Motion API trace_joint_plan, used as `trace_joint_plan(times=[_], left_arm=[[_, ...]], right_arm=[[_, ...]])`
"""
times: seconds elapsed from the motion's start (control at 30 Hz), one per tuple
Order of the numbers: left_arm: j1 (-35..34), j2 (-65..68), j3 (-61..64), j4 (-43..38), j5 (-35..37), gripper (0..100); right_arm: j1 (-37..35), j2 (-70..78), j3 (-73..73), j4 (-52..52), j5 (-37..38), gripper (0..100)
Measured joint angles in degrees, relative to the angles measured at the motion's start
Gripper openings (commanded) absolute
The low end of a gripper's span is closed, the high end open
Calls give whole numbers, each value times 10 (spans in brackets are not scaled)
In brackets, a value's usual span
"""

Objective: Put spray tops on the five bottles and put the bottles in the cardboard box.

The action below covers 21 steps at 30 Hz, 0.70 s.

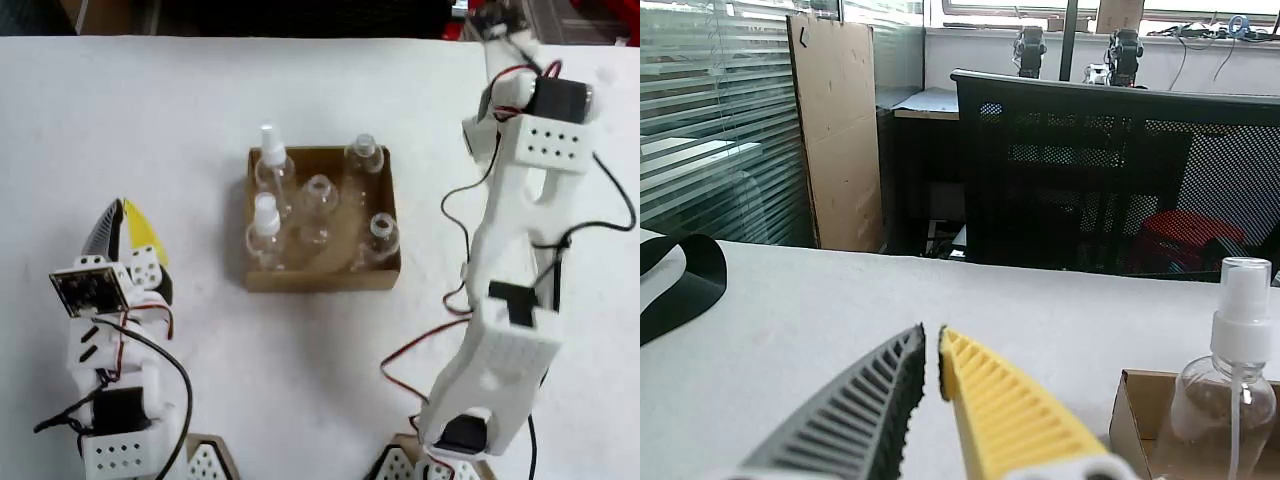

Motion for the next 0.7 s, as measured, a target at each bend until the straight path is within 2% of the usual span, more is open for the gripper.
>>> trace_joint_plan(times=[0.27,0.5,0.6,0.7], left_arm=[[0,0,0,0,0,32],[0,0,0,0,0,32],[0,0,0,0,0,32],[0,0,0,0,0,32]], right_arm=[[-42,-153,37,2,-58,16],[-140,-310,180,-1,-80,16],[-186,-390,274,-58,-80,16],[-207,-474,389,-161,-81,16]])
